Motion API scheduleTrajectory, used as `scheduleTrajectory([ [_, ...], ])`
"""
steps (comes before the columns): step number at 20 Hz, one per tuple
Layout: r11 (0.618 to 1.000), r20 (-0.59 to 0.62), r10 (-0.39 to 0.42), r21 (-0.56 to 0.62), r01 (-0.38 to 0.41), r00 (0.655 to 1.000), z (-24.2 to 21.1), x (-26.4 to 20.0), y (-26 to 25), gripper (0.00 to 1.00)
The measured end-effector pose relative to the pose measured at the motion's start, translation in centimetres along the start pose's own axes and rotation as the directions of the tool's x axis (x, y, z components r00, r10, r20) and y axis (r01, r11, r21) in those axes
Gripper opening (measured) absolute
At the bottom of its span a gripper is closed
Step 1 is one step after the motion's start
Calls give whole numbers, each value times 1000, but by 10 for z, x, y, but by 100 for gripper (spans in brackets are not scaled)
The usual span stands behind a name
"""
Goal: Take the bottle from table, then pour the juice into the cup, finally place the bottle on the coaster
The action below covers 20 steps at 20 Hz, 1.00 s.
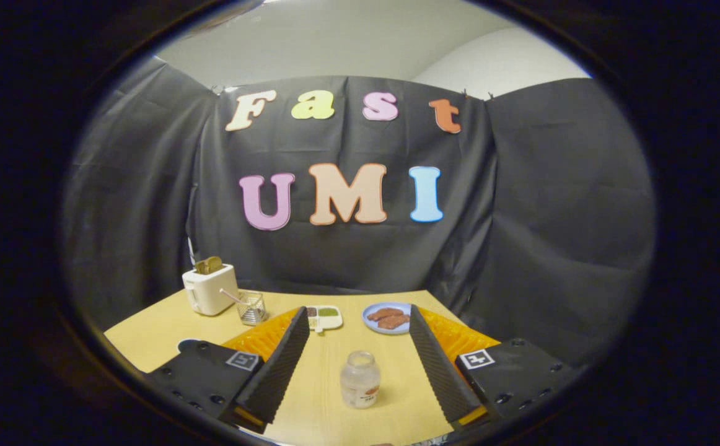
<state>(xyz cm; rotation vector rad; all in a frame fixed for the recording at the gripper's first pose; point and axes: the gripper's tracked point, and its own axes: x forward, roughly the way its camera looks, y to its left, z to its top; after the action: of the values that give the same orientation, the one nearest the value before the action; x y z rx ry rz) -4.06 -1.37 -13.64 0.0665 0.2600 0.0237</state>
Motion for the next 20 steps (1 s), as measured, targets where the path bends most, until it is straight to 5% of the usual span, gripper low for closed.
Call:
scheduleTrajectory([
  [9, 998, -164, 58, -19, -62, 985, -100, 31, -3, 97],
  [20, 991, -292, 122, -23, -134, 949, -171, 67, -5, 97],
])
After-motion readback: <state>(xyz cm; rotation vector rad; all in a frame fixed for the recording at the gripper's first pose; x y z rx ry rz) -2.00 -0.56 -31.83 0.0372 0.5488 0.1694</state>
